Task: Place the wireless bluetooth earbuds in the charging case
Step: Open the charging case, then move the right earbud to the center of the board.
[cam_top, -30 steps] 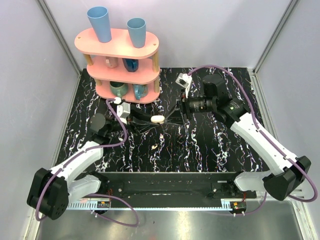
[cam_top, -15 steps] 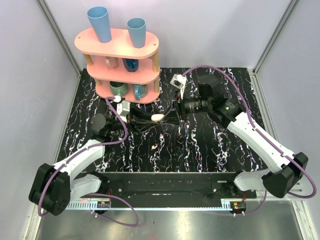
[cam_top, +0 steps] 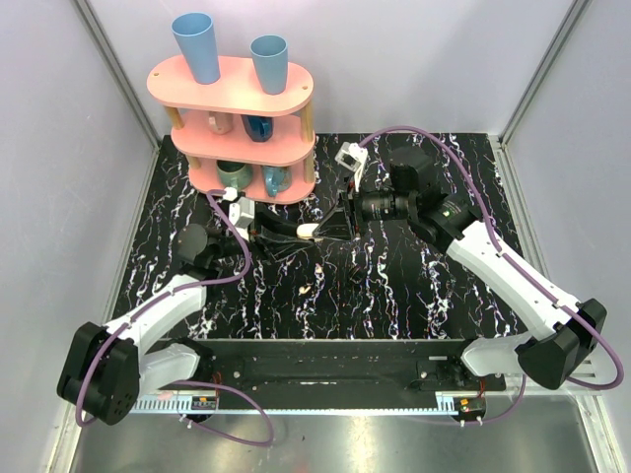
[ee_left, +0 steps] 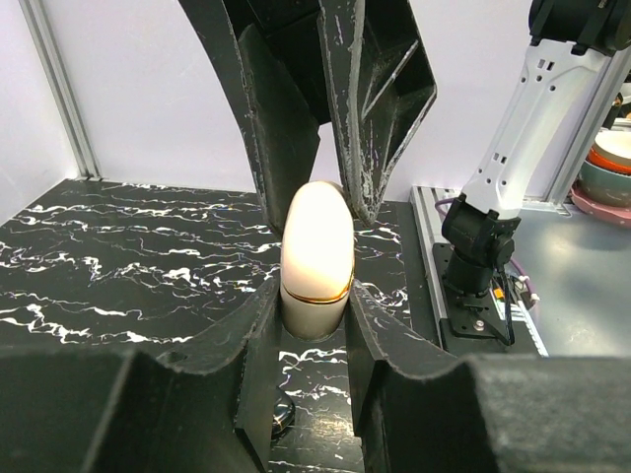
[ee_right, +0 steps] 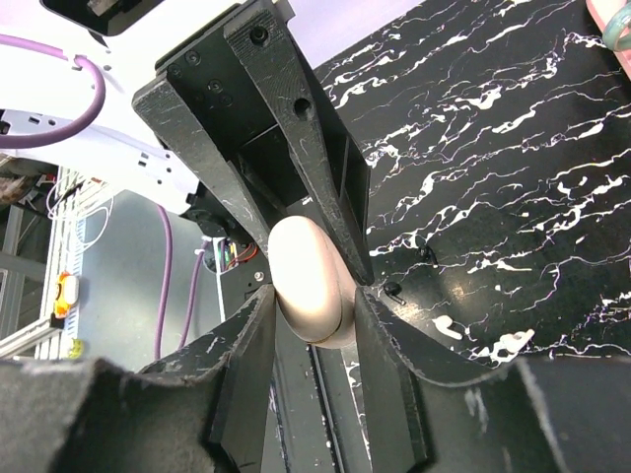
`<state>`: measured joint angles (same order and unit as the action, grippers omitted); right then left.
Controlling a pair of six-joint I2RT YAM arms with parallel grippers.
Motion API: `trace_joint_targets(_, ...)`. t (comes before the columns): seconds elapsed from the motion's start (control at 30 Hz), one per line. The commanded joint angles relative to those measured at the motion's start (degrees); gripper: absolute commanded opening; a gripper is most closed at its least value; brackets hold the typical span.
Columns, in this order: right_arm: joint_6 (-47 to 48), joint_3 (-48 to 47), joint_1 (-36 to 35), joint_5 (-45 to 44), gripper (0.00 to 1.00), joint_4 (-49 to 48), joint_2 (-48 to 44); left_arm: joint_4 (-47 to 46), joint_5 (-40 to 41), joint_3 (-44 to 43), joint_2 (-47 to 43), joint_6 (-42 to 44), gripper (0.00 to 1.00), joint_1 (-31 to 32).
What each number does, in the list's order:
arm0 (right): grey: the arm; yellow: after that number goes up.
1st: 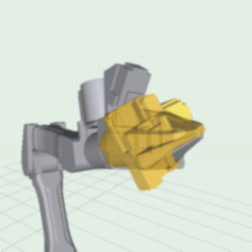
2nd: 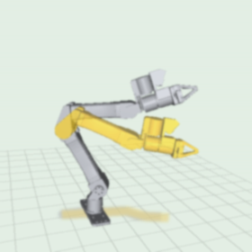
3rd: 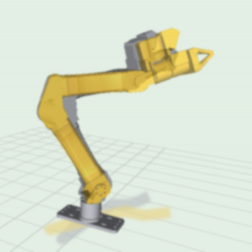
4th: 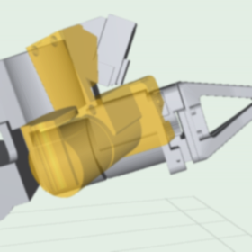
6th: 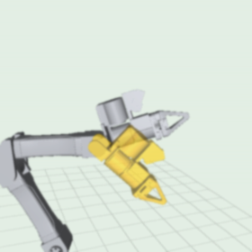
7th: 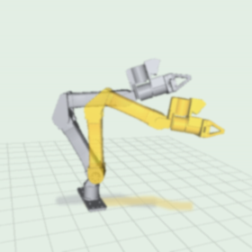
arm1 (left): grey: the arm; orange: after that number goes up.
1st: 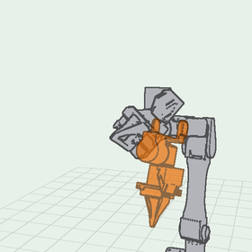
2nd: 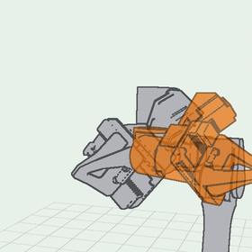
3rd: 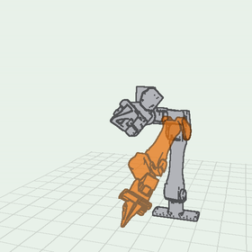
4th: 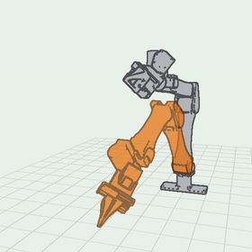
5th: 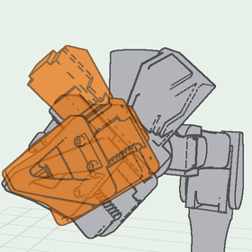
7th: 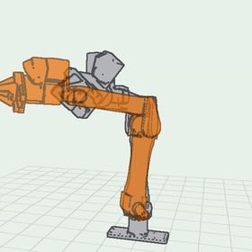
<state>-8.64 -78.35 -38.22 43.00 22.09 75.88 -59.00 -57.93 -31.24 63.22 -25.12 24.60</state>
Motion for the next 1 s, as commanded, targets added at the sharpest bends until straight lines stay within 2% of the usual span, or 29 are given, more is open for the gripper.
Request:
trace_joint_targets(0.0, -1.20, -1.72, -0.37, -3.45, 0.43, -3.36, -0.12, -3.14, -2.98, 0.13, -1.52, 0.42, 0.00, 0.01)
trace_joint_targets(0.5, -3.57, -1.90, -0.37, -8.37, 0.48, -5.30, 0.68, -3.22, -3.59, 0.83, -2.31, 0.60, 0.00, 0.01)
trace_joint_targets(0.57, -3.57, -1.90, -0.37, -8.46, 0.54, -5.30, 0.85, -3.84, -3.42, 1.01, -2.31, -0.01, 0.00, 0.01)
trace_joint_targets(0.67, -3.84, -1.37, -0.28, -9.51, 0.58, -5.91, 0.59, -2.27, -2.98, 1.10, -2.66, 0.95, 0.00, 0.01)
trace_joint_targets(0.83, -5.32, -0.93, -0.37, -11.36, 0.76, -7.93, -0.46, -0.33, -1.92, 1.36, -2.67, 2.45, 0.00, 0.01)
trace_joint_targets(0.97, -7.26, -0.76, -0.28, -11.63, 0.82, -10.57, -1.52, -0.41, -0.16, 2.41, -3.02, 3.06, 0.00, -0.25)
